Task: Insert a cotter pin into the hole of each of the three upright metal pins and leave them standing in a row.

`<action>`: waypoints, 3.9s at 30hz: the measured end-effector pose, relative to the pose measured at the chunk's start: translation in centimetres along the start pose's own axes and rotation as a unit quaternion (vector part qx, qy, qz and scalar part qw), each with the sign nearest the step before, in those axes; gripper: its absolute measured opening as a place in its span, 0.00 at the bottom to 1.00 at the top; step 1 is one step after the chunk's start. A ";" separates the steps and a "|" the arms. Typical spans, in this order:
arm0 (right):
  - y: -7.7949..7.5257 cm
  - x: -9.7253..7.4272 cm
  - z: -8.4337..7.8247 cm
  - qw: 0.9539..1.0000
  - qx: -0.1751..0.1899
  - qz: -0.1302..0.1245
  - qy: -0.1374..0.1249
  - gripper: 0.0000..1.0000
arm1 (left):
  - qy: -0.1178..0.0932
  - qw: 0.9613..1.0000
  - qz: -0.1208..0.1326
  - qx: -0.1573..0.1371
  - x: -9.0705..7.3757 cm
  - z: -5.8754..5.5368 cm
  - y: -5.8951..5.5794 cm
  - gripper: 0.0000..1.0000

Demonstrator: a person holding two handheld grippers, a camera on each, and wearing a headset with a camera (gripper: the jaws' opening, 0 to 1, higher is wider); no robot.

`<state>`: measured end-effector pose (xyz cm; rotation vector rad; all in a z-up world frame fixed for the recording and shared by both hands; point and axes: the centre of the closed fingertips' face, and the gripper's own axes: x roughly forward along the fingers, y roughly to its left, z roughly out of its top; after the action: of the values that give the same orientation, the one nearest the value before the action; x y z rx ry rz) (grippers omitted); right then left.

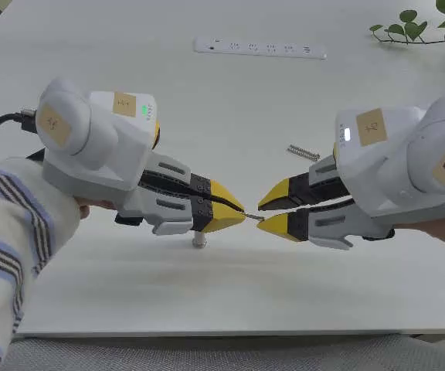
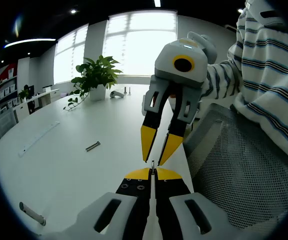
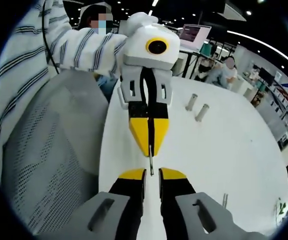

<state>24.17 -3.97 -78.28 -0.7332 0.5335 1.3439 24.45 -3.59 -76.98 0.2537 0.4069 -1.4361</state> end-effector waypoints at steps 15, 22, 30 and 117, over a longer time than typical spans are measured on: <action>0.4 0.3 0.2 1.000 0.005 0.016 -0.001 0.05 | 0.001 1.000 -0.005 -0.006 0.1 0.0 -0.2 0.00; 0.4 0.3 0.2 1.000 0.005 0.020 -0.002 0.05 | -0.003 1.000 -0.009 -0.007 0.1 0.3 -0.3 0.00; 0.2 -0.1 0.4 1.000 0.023 0.022 -0.002 0.04 | 0.002 1.000 -0.008 -0.007 -0.1 0.1 -0.3 0.00; -0.9 3.7 -1.1 0.996 0.040 0.050 0.059 0.03 | 0.066 0.988 0.102 -0.092 -0.9 -8.2 2.6 0.08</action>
<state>25.70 -2.32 -81.58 -0.7313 0.7221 1.3688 25.99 0.84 -84.24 0.2351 0.6009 -1.1771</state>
